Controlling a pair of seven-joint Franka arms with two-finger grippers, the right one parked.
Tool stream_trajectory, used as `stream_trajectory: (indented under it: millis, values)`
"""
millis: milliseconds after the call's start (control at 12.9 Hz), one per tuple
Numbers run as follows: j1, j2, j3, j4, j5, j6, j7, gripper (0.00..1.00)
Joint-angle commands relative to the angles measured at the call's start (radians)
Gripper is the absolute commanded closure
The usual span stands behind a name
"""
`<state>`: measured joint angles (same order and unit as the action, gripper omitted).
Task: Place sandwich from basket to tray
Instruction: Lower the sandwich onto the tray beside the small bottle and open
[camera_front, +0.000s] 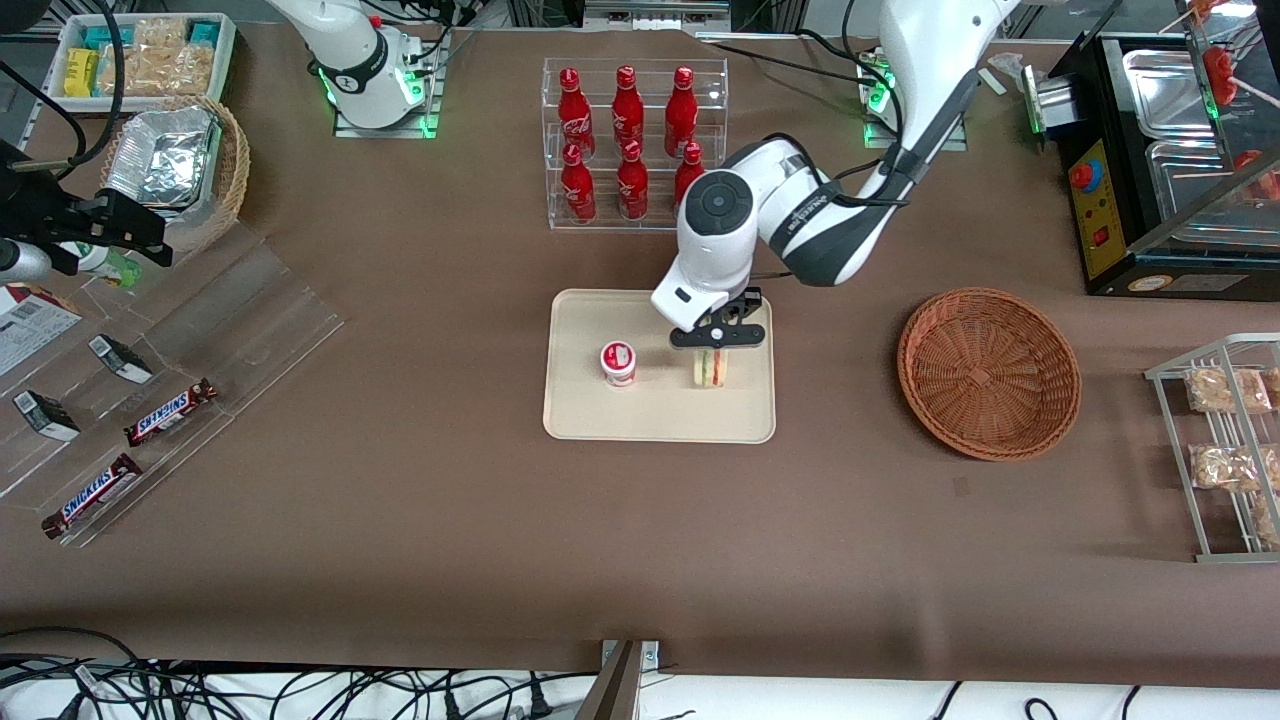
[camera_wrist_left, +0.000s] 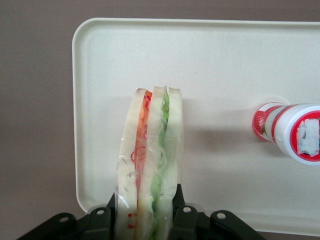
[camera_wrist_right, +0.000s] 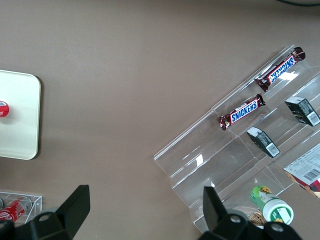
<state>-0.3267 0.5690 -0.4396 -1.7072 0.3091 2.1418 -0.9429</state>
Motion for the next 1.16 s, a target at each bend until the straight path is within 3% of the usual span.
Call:
stream_trajectory:
  millis: [0,465,1008,1085]
  values:
    - [-0.015,0.043,0.004,0.02,0.062,0.033,-0.043,0.59]
    - [-0.015,0.086,0.007,0.021,0.13,0.067,-0.086,0.59]
    - [-0.014,0.089,0.01,0.021,0.136,0.086,-0.1,0.59]
    - [-0.012,0.089,0.01,0.021,0.136,0.086,-0.099,0.54]
